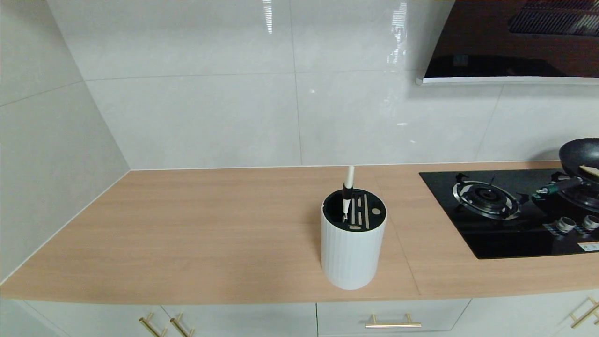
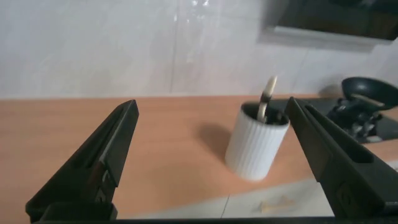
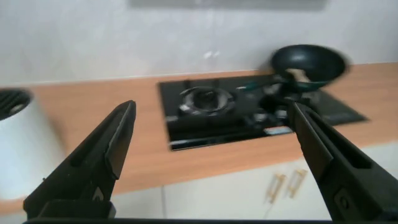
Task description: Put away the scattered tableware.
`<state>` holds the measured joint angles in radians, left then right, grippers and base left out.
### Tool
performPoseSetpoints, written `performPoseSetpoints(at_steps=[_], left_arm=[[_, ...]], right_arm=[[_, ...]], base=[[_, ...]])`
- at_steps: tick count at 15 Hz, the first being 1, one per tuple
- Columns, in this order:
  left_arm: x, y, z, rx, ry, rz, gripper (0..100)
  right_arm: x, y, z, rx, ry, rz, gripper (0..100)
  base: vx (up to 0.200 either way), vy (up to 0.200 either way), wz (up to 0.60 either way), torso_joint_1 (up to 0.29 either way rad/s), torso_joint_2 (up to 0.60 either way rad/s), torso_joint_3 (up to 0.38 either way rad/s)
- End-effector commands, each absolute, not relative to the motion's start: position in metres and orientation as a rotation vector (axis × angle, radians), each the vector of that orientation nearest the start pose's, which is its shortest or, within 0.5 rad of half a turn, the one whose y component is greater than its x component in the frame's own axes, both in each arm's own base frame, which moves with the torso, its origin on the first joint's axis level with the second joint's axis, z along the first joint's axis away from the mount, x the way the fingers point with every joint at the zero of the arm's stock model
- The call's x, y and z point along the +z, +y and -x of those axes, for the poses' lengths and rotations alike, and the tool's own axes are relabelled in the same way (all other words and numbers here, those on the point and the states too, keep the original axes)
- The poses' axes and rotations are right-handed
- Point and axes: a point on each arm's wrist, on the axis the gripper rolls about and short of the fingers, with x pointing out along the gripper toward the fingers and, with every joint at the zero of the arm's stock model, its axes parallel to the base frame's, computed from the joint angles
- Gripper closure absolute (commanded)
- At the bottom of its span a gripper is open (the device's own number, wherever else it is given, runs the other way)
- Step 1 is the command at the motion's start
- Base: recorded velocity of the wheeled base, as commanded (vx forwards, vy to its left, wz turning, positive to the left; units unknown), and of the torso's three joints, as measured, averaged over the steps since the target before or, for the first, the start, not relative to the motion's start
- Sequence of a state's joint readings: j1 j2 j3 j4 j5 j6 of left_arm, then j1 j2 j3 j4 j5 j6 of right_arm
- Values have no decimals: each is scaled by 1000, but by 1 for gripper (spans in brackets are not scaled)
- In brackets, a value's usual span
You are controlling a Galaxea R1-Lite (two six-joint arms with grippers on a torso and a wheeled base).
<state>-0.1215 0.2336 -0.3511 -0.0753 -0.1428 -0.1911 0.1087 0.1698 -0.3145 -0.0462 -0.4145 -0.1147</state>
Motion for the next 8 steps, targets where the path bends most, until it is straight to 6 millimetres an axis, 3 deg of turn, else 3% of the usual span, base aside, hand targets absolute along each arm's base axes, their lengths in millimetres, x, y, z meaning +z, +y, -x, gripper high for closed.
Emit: performPoseSetpoints(at_steps=[1,4,6,8], left_arm=[[159,-3,55,-220,-276,169,0],[138,-3,47,-170,-244,167,0],[91,-3,25,-123,-111,84,0],[82,-2,23,-112,-54,67,0]], right_arm=[[160,-9,50,-404,-242,65,0],[135,-7,45,-390,-206,73,0],[111,-8,34,-375,-155,79,0],[90,-6,25,-304,-121,90,0]], base=[[0,0,0,0,0,0],[0,0,0,0,0,0],[0,0,0,0,0,0],[0,0,0,0,0,0]])
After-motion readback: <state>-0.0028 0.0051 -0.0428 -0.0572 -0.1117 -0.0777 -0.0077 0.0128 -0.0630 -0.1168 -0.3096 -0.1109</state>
